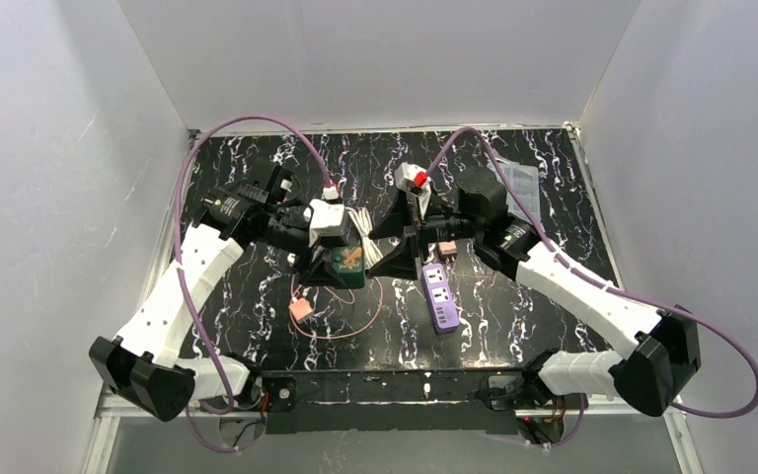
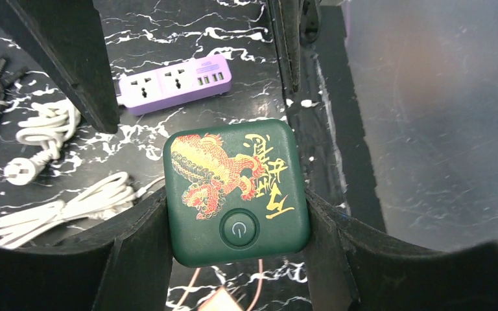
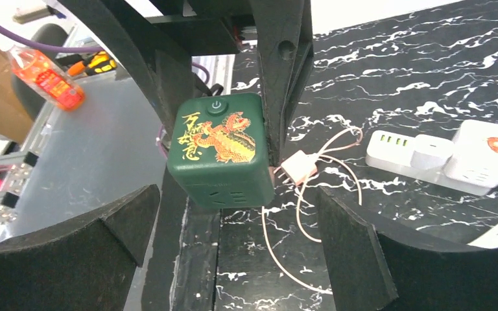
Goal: Insert the plug
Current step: Pick up the plug from the center of the board.
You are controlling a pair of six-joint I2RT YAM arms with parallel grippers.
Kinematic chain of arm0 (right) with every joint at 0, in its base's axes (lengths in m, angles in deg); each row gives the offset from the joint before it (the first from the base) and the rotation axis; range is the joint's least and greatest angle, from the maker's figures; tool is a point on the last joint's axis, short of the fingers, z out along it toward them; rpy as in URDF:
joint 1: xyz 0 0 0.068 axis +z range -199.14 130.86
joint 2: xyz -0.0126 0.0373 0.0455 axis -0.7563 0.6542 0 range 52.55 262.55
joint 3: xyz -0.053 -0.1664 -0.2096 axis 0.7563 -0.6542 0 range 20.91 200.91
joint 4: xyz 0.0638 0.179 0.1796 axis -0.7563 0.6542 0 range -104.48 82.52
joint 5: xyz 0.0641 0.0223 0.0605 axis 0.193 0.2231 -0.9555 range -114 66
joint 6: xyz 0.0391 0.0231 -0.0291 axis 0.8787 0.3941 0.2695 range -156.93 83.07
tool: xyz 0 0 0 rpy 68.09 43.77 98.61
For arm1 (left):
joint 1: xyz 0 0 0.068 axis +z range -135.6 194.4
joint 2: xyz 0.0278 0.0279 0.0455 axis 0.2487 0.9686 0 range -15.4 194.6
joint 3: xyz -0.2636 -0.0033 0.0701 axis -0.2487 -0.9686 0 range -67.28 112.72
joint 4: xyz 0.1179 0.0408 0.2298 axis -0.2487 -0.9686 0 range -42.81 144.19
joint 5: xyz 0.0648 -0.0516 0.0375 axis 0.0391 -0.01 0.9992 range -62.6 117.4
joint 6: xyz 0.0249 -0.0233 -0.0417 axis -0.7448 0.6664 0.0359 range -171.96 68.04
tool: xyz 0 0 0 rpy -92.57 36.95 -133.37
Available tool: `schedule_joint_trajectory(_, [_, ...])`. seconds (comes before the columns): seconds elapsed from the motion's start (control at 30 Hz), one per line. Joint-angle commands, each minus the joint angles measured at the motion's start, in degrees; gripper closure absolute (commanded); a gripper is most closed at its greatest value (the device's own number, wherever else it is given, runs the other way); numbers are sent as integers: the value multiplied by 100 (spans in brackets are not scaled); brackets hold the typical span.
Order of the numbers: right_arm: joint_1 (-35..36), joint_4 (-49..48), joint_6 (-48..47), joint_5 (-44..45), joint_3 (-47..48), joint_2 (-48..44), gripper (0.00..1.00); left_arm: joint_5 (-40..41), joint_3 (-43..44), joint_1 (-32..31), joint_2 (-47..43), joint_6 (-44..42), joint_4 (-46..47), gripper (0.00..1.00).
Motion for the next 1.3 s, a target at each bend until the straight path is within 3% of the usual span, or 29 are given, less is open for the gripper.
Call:
schedule_joint_trajectory(0.0, [63, -674, 269, -451, 156, -9, 2, 100, 219, -60, -23, -1169, -380, 100])
schedule_joint_trajectory(0.2, [347, -121, -377, 108, 309, 112, 2, 220, 274, -87, 117, -1150, -378, 100])
schedule_joint_trajectory(0.4, [656, 524, -1136, 860, 506, 278, 18, 198, 303, -87, 134, -1077, -377, 100])
schedule_joint_trajectory(0.6, [765, 621, -1287, 1318, 641, 339, 24, 181, 315, -89, 104, -984, -378, 100])
schedule_joint_trajectory(0.87, [964, 775, -1426, 1501, 664, 474, 18, 176, 314, -87, 112, -949, -377, 100])
schedule_joint_trajectory(0.97, [1020, 860, -1487, 1634, 722, 542, 20, 154, 318, -88, 136, -937, -377, 100])
schedule_joint_trajectory(1.07, [1027, 924, -1516, 1764, 785, 608, 36, 165, 318, -87, 146, -928, -377, 100])
schedule_joint_trajectory(1.17, [1023, 909, -1504, 1867, 834, 659, 75, 211, 320, -87, 180, -886, -377, 100])
schedule_joint_trajectory(1.2, [1022, 898, -1486, 1918, 831, 657, 80, 242, 326, -87, 197, -826, -365, 92])
schedule_joint_trajectory(1.27, [1021, 862, -1480, 2002, 791, 629, 83, 395, 306, -87, 210, -518, -116, 48])
